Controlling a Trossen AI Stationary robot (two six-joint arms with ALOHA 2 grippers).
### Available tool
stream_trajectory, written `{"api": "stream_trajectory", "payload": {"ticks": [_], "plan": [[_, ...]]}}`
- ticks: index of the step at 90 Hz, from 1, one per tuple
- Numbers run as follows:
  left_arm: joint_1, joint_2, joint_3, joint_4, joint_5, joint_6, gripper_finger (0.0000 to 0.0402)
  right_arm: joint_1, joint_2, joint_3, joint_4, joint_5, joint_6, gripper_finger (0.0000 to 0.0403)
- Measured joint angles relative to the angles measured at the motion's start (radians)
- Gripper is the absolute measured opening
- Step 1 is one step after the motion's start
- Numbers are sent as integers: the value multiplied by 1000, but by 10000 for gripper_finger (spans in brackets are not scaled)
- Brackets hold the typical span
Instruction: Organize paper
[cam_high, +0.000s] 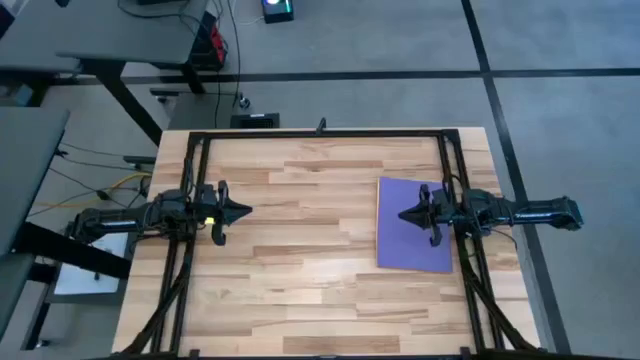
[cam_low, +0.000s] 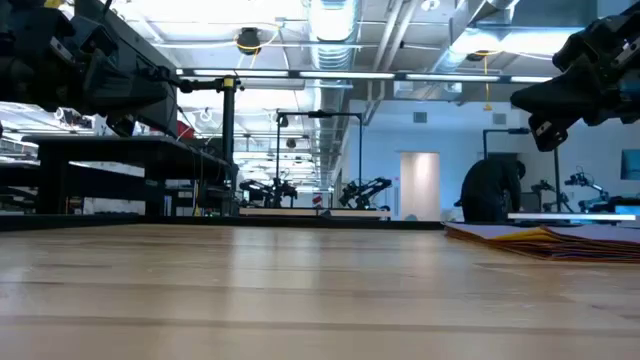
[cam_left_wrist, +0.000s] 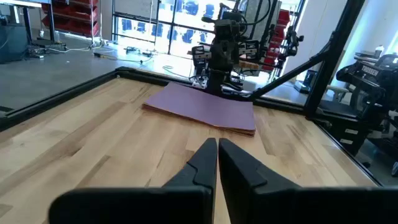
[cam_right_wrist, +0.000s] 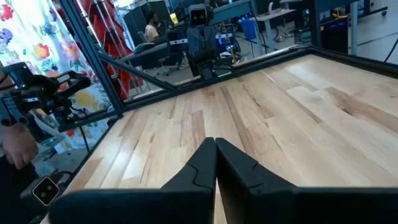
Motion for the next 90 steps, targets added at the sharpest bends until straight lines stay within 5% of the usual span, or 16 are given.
{"api": "stream_trajectory", "payload": {"ticks": [74,83,90], "plan": [[2,0,0,14,-13,-2,0,-9,1,0,6,14,-34,0],[10,1,0,127,-122,-142,0,-31,-2,0,61,40,120,0],[30,0,0,244,-332,-291,0,-59,-2,0,102,153,394,0]]}}
